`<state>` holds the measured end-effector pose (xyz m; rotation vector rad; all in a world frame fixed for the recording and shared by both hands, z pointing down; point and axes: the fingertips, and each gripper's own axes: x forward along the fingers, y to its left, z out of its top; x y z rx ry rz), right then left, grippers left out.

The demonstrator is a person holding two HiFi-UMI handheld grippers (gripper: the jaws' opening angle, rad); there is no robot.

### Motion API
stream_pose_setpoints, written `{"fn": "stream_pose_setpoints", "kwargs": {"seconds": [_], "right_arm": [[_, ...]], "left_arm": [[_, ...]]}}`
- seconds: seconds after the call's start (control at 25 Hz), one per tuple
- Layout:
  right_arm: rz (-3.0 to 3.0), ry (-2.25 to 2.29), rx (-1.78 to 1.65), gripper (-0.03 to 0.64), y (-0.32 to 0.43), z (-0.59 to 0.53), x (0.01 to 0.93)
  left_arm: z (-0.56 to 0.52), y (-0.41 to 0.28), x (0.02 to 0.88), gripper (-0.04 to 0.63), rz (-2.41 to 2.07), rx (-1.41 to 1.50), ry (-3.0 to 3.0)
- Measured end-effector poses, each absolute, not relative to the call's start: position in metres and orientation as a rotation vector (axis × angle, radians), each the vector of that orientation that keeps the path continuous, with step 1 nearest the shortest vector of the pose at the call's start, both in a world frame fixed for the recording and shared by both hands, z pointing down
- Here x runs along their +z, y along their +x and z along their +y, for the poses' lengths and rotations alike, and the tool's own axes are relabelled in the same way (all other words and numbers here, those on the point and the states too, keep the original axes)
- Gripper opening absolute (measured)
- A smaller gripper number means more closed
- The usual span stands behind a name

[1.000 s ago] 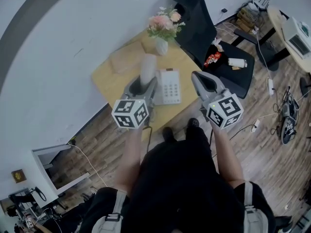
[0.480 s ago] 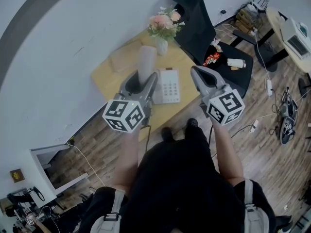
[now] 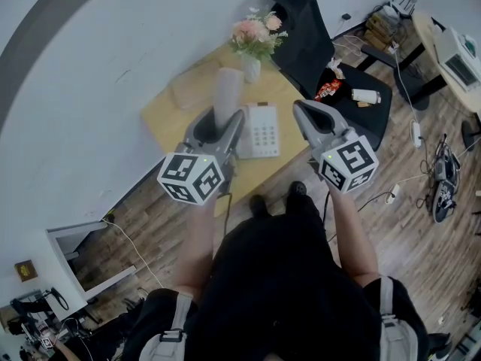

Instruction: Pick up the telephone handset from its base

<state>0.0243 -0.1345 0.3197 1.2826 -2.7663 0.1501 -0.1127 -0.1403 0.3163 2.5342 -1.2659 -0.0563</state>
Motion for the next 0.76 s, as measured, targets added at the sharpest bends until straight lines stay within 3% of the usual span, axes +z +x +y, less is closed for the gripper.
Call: {"fn": "stream_pose_setpoints", "kwargs": {"seconds": [0.76], "right_arm": [[-2.736, 1.297, 0.145, 0.002, 0.0258, -0.1366, 0.328]], "left_arm": [[-0.142, -0.1191, 0.3255, 0.221, -1.276, -0.033, 2.52]]}}
